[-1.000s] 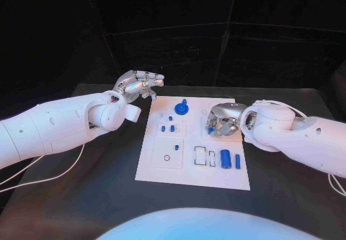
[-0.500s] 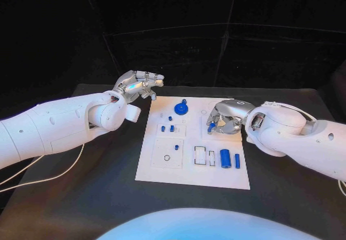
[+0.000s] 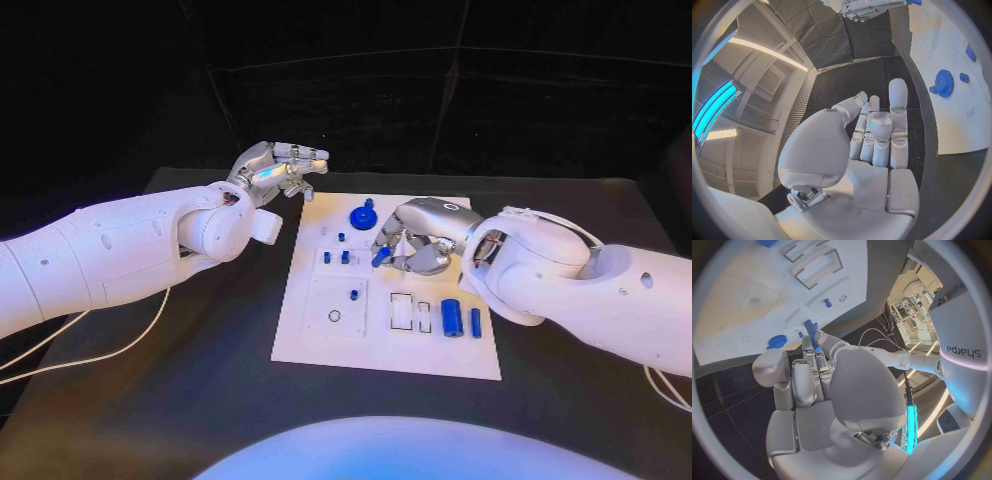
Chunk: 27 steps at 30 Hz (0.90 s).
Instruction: Assemble the parts on the task board
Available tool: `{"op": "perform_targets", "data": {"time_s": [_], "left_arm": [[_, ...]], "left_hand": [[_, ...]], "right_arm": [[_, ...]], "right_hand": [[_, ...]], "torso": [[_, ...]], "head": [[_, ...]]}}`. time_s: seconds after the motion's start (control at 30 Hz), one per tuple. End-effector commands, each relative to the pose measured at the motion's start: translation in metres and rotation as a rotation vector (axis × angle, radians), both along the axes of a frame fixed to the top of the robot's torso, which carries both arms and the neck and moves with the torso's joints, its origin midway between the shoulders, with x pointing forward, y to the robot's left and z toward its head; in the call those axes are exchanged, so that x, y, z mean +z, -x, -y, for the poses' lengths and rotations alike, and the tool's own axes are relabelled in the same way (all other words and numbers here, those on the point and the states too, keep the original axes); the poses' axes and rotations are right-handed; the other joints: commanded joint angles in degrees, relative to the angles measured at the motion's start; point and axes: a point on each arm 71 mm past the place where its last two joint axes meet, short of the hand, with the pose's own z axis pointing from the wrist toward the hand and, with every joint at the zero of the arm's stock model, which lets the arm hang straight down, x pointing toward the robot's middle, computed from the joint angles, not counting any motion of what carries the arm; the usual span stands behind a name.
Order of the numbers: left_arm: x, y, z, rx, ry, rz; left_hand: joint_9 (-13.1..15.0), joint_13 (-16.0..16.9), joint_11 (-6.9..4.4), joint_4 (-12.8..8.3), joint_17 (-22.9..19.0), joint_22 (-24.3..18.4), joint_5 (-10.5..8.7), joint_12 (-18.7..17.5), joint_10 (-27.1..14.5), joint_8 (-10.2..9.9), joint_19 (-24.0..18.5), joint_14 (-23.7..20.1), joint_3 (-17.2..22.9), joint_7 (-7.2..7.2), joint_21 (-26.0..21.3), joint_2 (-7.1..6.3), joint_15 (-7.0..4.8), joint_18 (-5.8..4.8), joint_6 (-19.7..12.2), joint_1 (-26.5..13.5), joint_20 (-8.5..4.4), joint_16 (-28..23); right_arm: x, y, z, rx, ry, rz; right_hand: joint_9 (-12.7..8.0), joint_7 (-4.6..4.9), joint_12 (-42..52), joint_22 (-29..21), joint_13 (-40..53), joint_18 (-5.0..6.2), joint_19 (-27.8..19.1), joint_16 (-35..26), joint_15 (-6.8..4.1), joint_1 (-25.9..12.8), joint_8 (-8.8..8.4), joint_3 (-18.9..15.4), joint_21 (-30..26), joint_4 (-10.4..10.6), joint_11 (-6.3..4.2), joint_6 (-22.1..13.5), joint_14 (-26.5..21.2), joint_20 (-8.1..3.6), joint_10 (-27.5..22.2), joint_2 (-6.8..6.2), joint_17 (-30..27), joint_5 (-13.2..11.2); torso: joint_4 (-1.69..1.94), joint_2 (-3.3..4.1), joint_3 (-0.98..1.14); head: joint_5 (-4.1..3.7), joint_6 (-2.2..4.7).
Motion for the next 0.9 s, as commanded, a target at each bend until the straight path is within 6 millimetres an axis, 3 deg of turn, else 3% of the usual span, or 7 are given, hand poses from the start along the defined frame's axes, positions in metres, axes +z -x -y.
{"op": "perform_targets", "data": {"time_s": [0.03, 0.3, 0.43, 0.8, 0.9], "left_arm": [[0.001, 0.000, 0.002, -0.016, 0.009, 0.002], [0.001, 0.000, 0.004, -0.020, 0.010, 0.002], [0.001, 0.000, 0.005, -0.021, 0.011, 0.002], [0.001, 0.000, 0.007, -0.025, 0.012, 0.001], [0.001, 0.000, 0.007, -0.025, 0.012, 0.001]], "left_hand": [[-0.06, 0.06, 0.04, 0.01, -0.05, -0.05, 0.05, 0.20, -0.42, 0.12, -0.16, -0.39, -0.37, 0.14, -0.12, 0.28, 0.14, 1.12, -0.43, -0.19, 0.44, -0.29], [-0.06, 0.06, 0.04, 0.01, -0.05, -0.05, 0.05, 0.20, -0.42, 0.12, -0.16, -0.39, -0.37, 0.14, -0.12, 0.28, 0.14, 1.12, -0.43, -0.19, 0.44, -0.29], [-0.06, 0.06, 0.04, 0.01, -0.05, -0.05, 0.05, 0.20, -0.42, 0.12, -0.16, -0.39, -0.37, 0.14, -0.12, 0.28, 0.14, 1.12, -0.43, -0.19, 0.44, -0.29], [-0.06, 0.06, 0.04, 0.01, -0.05, -0.05, 0.05, 0.20, -0.42, 0.12, -0.16, -0.39, -0.37, 0.14, -0.12, 0.28, 0.14, 1.12, -0.43, -0.19, 0.44, -0.29], [-0.06, 0.06, 0.04, 0.01, -0.05, -0.05, 0.05, 0.20, -0.42, 0.12, -0.16, -0.39, -0.37, 0.14, -0.12, 0.28, 0.14, 1.12, -0.43, -0.19, 0.44, -0.29]], "right_arm": [[0.000, 0.007, -0.019, 0.066, -0.060, -0.019], [-0.017, 0.026, -0.057, 0.178, -0.062, -0.080], [-0.029, 0.028, -0.062, 0.196, -0.017, -0.114], [-0.051, 0.029, -0.069, 0.215, 0.078, -0.147], [-0.054, 0.028, -0.070, 0.214, 0.096, -0.147]], "right_hand": [[-0.01, 0.09, -0.47, -0.13, 0.03, -0.66, 0.10, 0.13, -0.42, -0.46, -0.02, 0.50, 0.12, -0.13, 0.01, 0.47, 1.82, 0.01, 0.44, -0.26, -0.11, 0.45], [-0.04, 0.16, -0.74, -0.19, 0.04, -0.64, 0.03, 0.10, -0.39, -0.52, -0.13, 0.85, 0.10, -0.31, 0.06, 0.43, 1.79, 0.01, 0.50, -0.43, -0.19, 0.82], [-0.04, 0.18, -0.78, -0.24, 0.05, -0.63, 0.01, 0.12, -0.39, -0.55, -0.15, 0.87, 0.08, -0.34, 0.07, 0.43, 1.79, 0.02, 0.50, -0.48, -0.16, 0.85], [-0.06, 0.21, -0.89, -0.23, 0.05, -0.64, -0.02, 0.14, -0.37, -0.66, -0.19, 0.91, 0.08, -0.41, 0.10, 0.40, 1.78, 0.02, 0.51, -0.62, -0.15, 0.95], [-0.06, 0.21, -0.89, -0.23, 0.05, -0.64, -0.02, 0.14, -0.37, -0.66, -0.19, 0.91, 0.08, -0.41, 0.10, 0.40, 1.78, 0.02, 0.51, -0.62, -0.15, 0.95]], "torso": [[0.08, 0.03, 0.00], [0.05, 0.01, -0.05], [-0.04, 0.00, -0.02], [0.07, 0.06, 0.10], [0.00, 0.02, 0.02]], "head": [[0.44, -0.12], [1.36, -0.63], [1.87, -0.84], [2.27, -1.17], [2.29, -1.23]]}}
